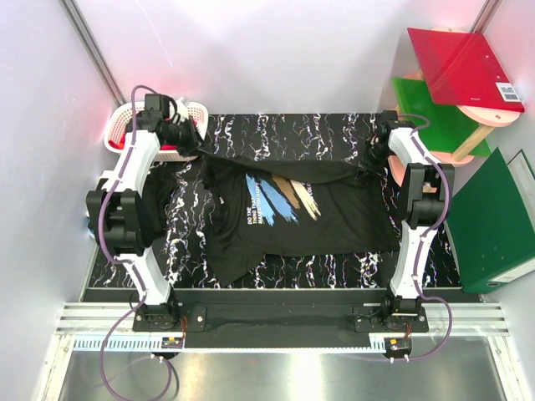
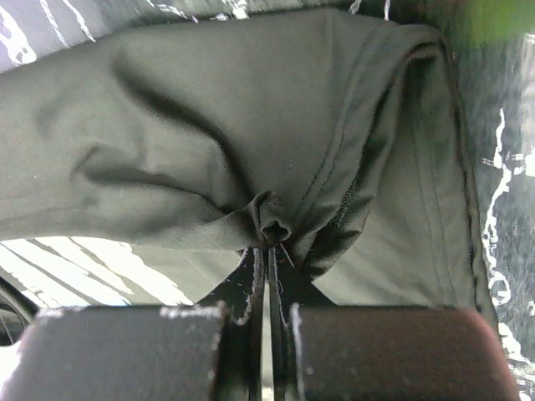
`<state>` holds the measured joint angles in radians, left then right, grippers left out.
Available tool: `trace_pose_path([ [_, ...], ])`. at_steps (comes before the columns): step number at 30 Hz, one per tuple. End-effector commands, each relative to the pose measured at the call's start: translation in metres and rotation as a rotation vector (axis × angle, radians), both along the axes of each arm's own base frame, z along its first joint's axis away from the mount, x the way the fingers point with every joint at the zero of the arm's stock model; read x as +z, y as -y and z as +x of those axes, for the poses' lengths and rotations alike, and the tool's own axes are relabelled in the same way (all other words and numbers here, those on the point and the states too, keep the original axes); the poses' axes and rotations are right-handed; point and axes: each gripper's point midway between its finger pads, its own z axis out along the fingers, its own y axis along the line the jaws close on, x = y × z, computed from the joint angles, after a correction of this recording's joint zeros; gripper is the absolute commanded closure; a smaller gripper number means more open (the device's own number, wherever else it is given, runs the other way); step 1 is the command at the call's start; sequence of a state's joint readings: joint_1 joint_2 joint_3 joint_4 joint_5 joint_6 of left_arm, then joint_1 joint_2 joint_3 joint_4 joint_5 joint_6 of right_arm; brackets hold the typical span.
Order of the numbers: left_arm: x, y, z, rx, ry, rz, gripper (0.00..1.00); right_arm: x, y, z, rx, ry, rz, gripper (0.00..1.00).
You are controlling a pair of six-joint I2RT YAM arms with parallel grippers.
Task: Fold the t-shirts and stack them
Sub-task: Fold the flattened tshirt in 1/3 of the way
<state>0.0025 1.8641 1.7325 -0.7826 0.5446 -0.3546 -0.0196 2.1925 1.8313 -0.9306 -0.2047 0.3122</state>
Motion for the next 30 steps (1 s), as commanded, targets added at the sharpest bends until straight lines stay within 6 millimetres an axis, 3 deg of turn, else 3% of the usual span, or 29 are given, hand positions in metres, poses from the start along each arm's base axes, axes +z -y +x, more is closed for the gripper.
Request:
trace_pose_path([
  [1,-0.018,0.0,-0.027,-0.023,-0.093,0.002,1.0,0.03,0.002,-0.011,-0.01,0.003,-0.011,1.0],
  [3,-0.029,0.007,-0.039,-0.056,-0.152,0.017,1.0,0.025,0.006,-0.014,-0.013,-0.024,-0.033,1.0],
  [9,-0.057,0.001,-0.061,-0.065,-0.279,0.073,1.0,0.01,0.008,-0.021,-0.018,-0.14,-0.048,1.0],
  [16,-0.075,-0.005,-0.074,-0.067,-0.369,0.114,1.0,-0.007,0.01,-0.039,-0.032,-0.258,-0.059,1.0],
  [17,-0.078,-0.007,-0.076,-0.063,-0.38,0.124,0.8,-0.009,0.011,-0.041,-0.036,-0.269,-0.063,1.0],
  [18,-0.08,-0.007,-0.08,-0.063,-0.4,0.128,0.45,-0.011,0.012,-0.044,-0.036,-0.287,-0.071,1.0],
  [19,-0.08,-0.007,-0.083,-0.065,-0.41,0.127,0.17,-0.013,0.014,-0.045,-0.036,-0.298,-0.082,1.0],
  [20,-0.082,-0.007,-0.086,-0.068,-0.42,0.131,0.01,-0.014,0.016,-0.046,-0.038,-0.304,-0.092,1.0],
  [24,-0.07,-0.015,-0.091,-0.052,-0.382,0.171,0.01,-0.014,0.021,-0.05,-0.037,-0.332,-0.122,1.0],
  [30,-0.052,-0.016,-0.064,-0.014,-0.3,0.178,0.01,-0.01,0.025,-0.047,-0.026,-0.328,-0.142,1.0],
])
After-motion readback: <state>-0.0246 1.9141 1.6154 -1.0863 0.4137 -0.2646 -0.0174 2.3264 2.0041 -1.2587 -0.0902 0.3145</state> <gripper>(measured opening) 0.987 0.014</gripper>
